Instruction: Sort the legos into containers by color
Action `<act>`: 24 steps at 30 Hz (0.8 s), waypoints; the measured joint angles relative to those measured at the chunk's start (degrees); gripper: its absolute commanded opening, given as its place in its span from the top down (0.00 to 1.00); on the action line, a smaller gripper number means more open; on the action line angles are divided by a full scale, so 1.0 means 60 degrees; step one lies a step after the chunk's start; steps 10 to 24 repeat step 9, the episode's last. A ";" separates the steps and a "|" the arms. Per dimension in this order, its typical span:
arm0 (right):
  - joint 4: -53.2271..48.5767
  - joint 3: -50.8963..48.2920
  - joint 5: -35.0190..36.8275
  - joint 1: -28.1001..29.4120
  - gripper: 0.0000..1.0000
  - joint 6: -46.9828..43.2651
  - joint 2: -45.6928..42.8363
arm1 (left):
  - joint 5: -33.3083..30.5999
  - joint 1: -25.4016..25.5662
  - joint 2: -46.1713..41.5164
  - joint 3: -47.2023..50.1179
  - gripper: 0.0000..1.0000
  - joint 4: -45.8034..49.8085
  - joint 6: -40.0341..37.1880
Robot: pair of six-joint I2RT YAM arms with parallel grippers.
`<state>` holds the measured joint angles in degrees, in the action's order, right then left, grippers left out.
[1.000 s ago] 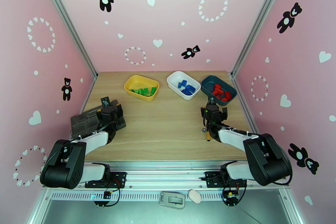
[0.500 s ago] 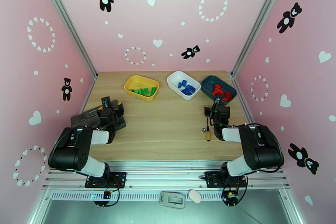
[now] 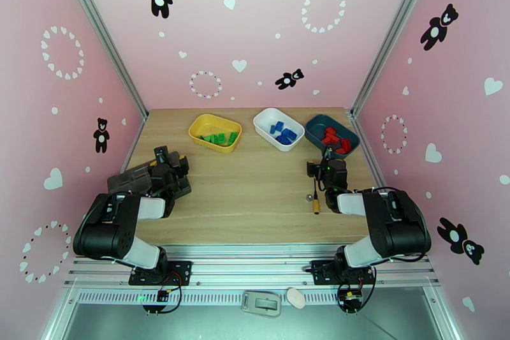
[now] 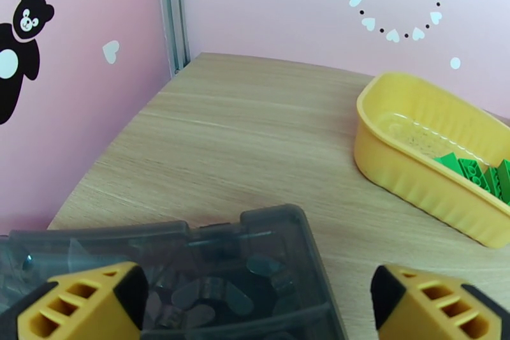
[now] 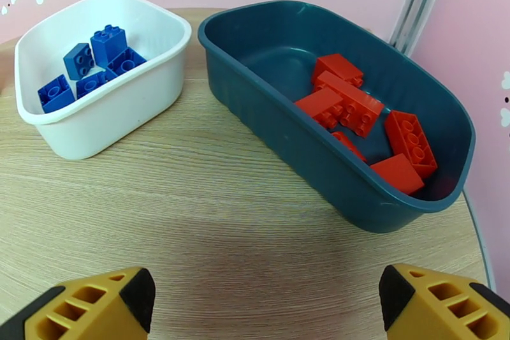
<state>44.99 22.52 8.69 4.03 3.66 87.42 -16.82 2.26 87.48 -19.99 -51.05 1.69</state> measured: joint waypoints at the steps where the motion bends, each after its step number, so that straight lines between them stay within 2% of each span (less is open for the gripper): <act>1: 0.0000 0.0004 -0.0040 0.0004 0.01 0.0000 0.0000 | 0.0000 0.0000 0.0000 0.0000 0.02 0.0000 0.0000; 9: -0.0040 0.0146 -0.0565 -0.0149 0.01 -0.0036 0.0033 | 0.0004 0.0000 0.0000 0.0000 0.02 0.0000 0.0000; 24: -0.0040 0.0146 -0.0565 -0.0149 0.01 -0.0036 0.0033 | 0.0004 0.0000 0.0000 0.0000 0.02 0.0000 0.0000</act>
